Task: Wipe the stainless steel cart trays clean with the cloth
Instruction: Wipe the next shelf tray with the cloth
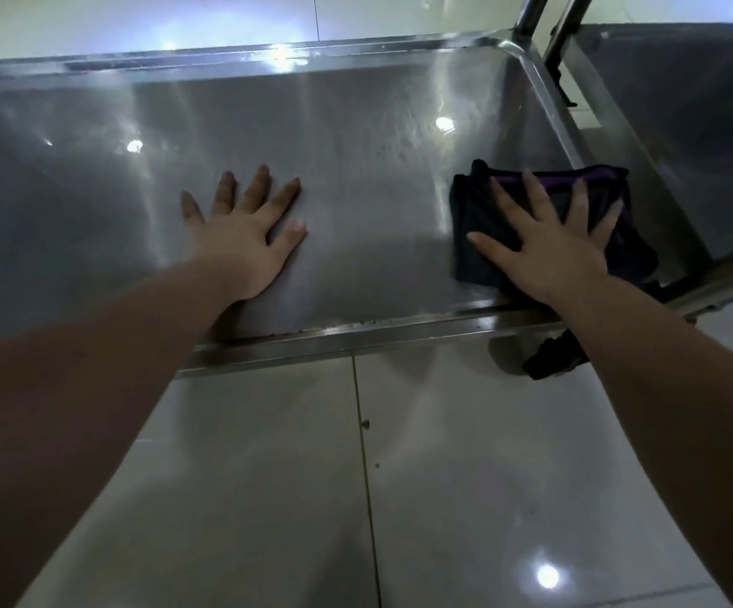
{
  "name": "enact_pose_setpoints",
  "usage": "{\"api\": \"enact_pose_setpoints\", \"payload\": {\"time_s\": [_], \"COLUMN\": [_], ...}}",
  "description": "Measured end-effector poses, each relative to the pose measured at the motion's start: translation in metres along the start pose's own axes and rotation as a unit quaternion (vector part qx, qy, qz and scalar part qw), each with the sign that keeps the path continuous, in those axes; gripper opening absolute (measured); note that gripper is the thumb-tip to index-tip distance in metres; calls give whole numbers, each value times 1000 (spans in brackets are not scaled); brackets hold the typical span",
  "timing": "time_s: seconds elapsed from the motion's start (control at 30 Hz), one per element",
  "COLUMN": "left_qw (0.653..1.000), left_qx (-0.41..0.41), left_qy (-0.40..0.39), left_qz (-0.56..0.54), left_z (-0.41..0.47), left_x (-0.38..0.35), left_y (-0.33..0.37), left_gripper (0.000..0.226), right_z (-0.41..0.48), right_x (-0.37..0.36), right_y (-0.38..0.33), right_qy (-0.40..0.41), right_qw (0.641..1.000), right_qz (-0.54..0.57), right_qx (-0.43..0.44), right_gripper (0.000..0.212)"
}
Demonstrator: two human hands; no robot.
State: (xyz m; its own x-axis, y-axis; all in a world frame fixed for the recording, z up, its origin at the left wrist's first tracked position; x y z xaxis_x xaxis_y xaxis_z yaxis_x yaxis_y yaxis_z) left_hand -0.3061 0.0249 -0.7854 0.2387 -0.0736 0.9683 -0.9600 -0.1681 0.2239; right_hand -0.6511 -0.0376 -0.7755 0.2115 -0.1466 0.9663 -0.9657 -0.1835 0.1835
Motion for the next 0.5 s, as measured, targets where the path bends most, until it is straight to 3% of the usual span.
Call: {"api": "enact_pose_setpoints", "payload": {"time_s": [0.2, 0.27, 0.37, 0.5], "left_qw": [1000, 1000, 1000, 999], "left_qx": [-3, -3, -3, -2], "left_qy": [22, 21, 18, 27], "left_qz": [-11, -17, -24, -29], "left_z": [-3, -3, -2, -3], "left_x": [0, -2, -2, -2], "left_y": [-2, -5, -7, -3], "left_gripper": [59, 58, 57, 56], "right_z": [-40, -42, -28, -15], "right_x": [9, 11, 9, -3], "right_y": [-142, -159, -101, 16], "right_qy": [19, 18, 34, -27], "right_qw": [995, 992, 993, 1000], "right_qz": [-6, -5, -26, -9], "right_qx": [99, 123, 113, -8], "right_gripper": [86, 84, 85, 95]}}
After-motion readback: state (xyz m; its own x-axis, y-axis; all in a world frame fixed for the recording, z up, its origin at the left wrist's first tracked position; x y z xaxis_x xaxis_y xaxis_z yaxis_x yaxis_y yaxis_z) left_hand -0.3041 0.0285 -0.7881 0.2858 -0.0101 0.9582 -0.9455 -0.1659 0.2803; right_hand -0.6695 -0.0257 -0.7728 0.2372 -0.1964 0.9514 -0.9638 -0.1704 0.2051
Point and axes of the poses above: each hand's wrist, its own z-axis towards the middle knuckle, its own x-axis out of the back of the hand, y = z × x, the point moved 8 cm from there along z, towards the middle knuckle, and after that the axes turned 11 degrees about -z, right-handed, at the moved point
